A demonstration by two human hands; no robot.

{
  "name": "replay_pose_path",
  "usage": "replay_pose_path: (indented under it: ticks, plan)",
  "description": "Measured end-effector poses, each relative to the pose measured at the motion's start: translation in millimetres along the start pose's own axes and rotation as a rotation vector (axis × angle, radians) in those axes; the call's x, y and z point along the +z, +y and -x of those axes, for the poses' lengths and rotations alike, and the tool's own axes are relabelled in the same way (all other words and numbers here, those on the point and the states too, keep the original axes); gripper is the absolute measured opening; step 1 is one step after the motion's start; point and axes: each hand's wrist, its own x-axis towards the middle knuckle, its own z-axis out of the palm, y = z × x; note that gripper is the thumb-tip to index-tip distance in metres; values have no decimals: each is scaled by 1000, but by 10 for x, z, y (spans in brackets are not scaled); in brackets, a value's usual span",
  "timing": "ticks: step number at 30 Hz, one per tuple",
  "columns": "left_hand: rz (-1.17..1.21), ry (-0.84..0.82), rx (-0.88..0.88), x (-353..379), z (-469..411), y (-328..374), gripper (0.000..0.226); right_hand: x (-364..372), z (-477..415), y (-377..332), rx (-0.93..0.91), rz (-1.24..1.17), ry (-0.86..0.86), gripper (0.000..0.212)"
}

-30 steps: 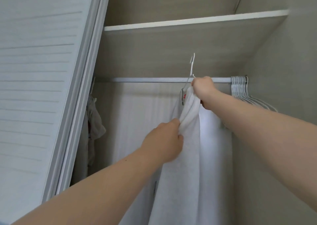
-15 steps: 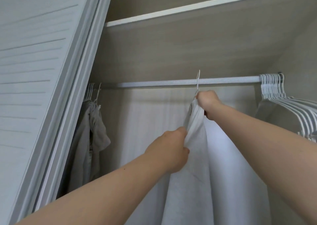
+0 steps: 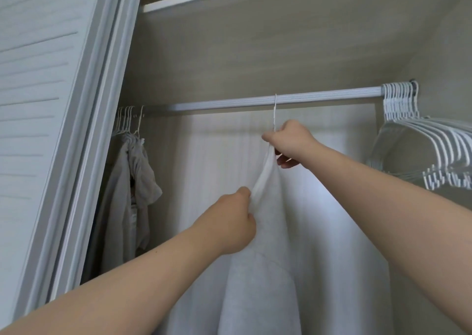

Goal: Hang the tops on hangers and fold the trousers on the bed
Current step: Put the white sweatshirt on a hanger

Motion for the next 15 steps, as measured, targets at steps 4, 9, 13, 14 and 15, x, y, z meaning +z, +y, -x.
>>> replay_pose_path:
  ticks: [4, 9, 13, 14, 15]
  plan:
    - [94, 53, -46, -15, 128, -19, 7, -7, 352, -266, 49, 303, -192, 26]
    - [207, 61, -99, -30, 302, 21, 42, 210, 447, -443, 52, 318, -203, 32]
    - [127, 72, -111, -109, 363, -48, 67, 409, 410, -468, 17, 232, -219, 38]
    - [89, 74, -112, -130, 362, -81, 65, 454, 403, -464, 3, 198, -217, 38]
    - [56, 75, -116, -153, 361, -129, 62, 514, 390, -459, -15, 172, -220, 37]
